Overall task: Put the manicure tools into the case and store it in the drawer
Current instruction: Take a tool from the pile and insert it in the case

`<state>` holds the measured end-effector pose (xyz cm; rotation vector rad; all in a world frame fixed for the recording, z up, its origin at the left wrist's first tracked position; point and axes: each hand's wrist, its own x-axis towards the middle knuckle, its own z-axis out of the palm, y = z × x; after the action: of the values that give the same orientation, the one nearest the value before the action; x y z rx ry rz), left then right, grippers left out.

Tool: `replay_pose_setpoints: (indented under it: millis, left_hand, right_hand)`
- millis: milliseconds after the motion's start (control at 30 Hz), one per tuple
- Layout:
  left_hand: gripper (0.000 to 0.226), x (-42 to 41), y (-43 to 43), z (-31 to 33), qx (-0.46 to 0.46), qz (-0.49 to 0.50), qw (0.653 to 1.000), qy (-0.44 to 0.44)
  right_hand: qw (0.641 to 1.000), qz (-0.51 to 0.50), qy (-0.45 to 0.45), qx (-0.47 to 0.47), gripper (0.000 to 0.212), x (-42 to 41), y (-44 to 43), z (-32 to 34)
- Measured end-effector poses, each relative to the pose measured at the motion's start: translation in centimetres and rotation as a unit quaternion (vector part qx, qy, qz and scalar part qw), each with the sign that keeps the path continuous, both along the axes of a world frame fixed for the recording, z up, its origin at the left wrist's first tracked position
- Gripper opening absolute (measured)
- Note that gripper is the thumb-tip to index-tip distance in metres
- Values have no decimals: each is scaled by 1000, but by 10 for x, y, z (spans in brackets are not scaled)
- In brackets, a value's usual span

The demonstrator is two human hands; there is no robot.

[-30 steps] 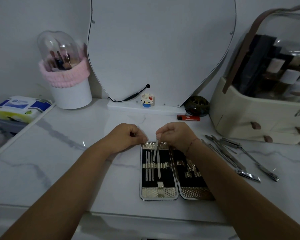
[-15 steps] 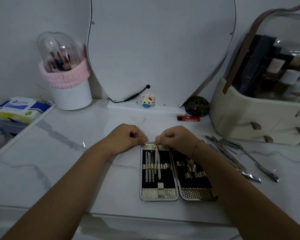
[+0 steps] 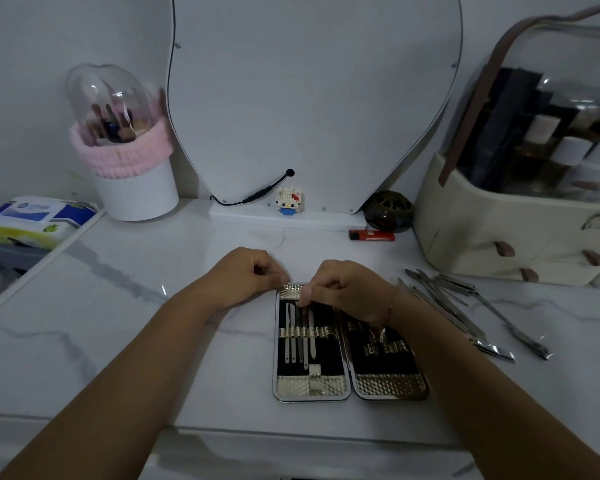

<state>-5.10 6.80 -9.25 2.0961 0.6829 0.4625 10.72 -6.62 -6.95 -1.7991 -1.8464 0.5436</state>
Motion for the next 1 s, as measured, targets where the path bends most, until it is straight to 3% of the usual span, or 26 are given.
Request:
replay_pose_setpoints:
  millis: [133, 233, 367, 600, 1000]
  left_hand:
    - [14, -1, 1, -3, -8, 4, 1000, -6]
    - [15, 0, 1, -4, -6, -5, 1000, -10]
    - [13, 0, 2, -5, -9, -4, 1000, -8]
    - [6, 1, 1, -5, -11, 2, 1000, -14]
    - [3, 1, -2, -4, -27, 13, 999, -13]
  right_hand:
    - [997, -50, 36, 45, 17, 7, -11, 4]
    - [979, -177, 63, 73, 10, 35, -34, 9]
    - [947, -320, 7, 30, 11, 77, -62, 5]
    - [939, -339, -44, -43, 12, 82, -64, -4]
    - [936, -323, -19, -136, 17, 94, -53, 13]
